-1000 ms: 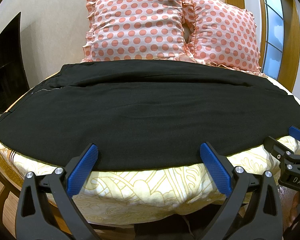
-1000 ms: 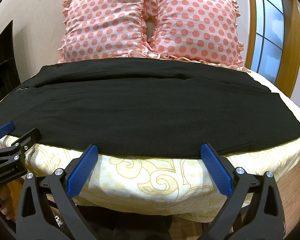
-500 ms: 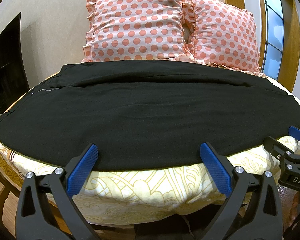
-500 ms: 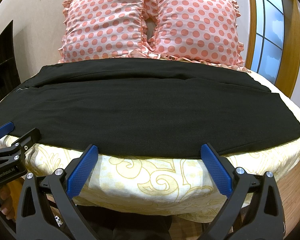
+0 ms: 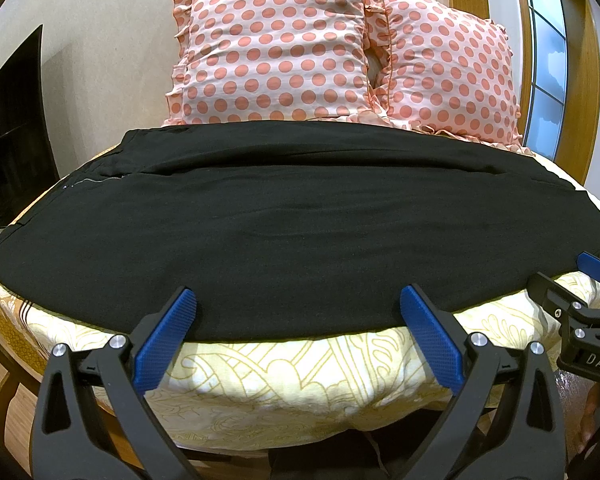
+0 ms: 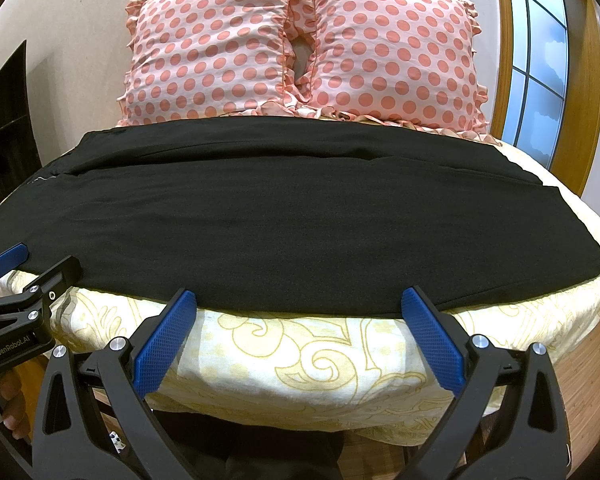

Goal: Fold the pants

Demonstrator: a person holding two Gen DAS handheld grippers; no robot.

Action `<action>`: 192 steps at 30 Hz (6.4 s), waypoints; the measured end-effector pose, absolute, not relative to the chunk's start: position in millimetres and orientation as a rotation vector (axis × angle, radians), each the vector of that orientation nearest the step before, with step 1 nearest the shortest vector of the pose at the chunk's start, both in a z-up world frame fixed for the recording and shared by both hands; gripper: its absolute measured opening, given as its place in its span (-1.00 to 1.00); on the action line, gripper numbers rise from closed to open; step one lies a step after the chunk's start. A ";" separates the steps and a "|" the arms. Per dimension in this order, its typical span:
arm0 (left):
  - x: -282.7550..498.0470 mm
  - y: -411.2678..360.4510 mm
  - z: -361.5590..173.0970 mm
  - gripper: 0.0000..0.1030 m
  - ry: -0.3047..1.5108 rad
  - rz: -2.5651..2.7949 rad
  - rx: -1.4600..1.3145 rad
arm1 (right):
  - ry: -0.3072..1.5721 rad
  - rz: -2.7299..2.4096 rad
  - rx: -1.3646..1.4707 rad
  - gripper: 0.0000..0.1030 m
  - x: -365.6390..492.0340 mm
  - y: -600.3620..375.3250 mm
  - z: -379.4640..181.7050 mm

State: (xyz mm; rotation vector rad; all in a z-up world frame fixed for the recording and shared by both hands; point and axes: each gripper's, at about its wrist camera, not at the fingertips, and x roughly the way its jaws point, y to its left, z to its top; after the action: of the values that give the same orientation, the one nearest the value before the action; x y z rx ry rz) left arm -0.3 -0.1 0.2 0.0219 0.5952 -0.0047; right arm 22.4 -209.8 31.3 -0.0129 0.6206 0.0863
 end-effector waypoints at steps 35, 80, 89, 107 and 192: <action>3.3 -0.8 4.6 0.97 0.626 -0.010 0.024 | 0.626 0.095 -0.014 0.97 23.0 -211.5 28.7; 139.5 46.4 48.0 0.97 0.672 0.044 -0.031 | 0.899 -0.613 0.582 -0.84 396.8 -502.6 36.6; 139.9 59.2 46.7 0.97 0.684 0.049 -0.111 | 0.583 -0.300 0.772 -0.95 299.6 -525.9 75.8; 121.4 61.4 66.0 0.97 0.608 0.088 -0.060 | 0.592 -0.182 1.080 -0.21 117.6 -505.9 22.2; -15.4 238.2 22.8 -0.84 0.691 0.271 -0.589 | 0.481 -0.200 1.064 -0.95 41.0 -570.6 3.2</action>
State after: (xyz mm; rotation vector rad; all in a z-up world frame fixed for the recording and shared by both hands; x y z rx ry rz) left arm -15.4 238.2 22.8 -0.5893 0.6909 0.2711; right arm 41.0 -570.6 3.2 1.0642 0.4812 -0.2003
